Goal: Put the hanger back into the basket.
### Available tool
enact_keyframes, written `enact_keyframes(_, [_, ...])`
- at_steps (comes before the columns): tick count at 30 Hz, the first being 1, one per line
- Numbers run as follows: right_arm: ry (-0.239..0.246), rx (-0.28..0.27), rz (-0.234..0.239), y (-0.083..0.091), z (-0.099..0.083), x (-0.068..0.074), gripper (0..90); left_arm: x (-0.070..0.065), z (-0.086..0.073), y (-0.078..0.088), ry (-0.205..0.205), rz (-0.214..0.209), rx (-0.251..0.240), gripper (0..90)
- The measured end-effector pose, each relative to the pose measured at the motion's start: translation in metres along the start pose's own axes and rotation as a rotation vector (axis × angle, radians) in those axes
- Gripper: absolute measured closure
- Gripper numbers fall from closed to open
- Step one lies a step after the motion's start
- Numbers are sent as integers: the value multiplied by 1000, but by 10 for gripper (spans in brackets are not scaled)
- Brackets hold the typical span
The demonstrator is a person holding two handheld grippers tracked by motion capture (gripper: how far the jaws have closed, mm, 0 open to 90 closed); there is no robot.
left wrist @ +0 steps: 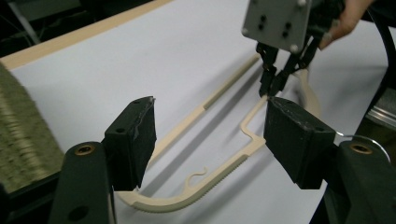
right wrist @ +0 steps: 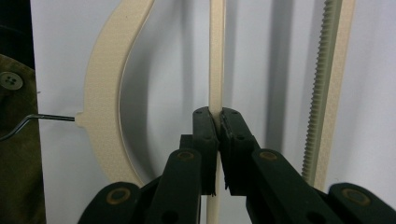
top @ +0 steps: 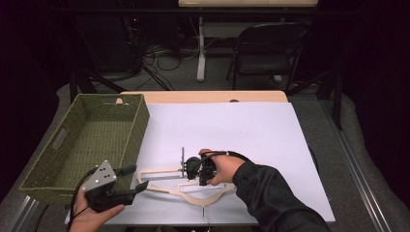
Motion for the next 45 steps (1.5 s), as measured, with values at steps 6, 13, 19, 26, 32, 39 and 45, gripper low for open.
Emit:
enact_keyframes(6, [-6, -15, -9, 0, -1, 0, 858, -11, -6, -26, -21, -73, 23, 343])
enact_keyframes(13, [-5, -18, -6, 0, -2, 0, 858, -18, -16, -48, -73, -76, 61, 338])
enact_keyframes(19, [-13, -20, 1, 0, -2, -2, 858, -19, -21, -57, -84, -87, 68, 330])
enact_keyframes(26, [-21, -27, 8, -1, -1, -2, 858, -23, -27, -67, -138, -88, 86, 312])
enact_keyframes(32, [-22, -29, 6, -1, -1, -3, 858, -26, -30, -73, -170, -74, 102, 277])
enact_keyframes(39, [-29, -31, 14, -1, -1, -3, 858, -31, -33, -80, -217, -68, 118, 249])
enact_keyframes(45, [-34, -32, 17, -1, -1, -2, 858, -34, -33, -85, -245, -61, 128, 233])
Point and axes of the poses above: each handheld gripper's, and its own axes: y roughly backward along the jaws, z roughly out of its top, x roughly to its left, the point moved 1 cm from there along -y, roughly forward along the jaws, and after that the axes turned 6 degrees about z, right-handed, at the moved point
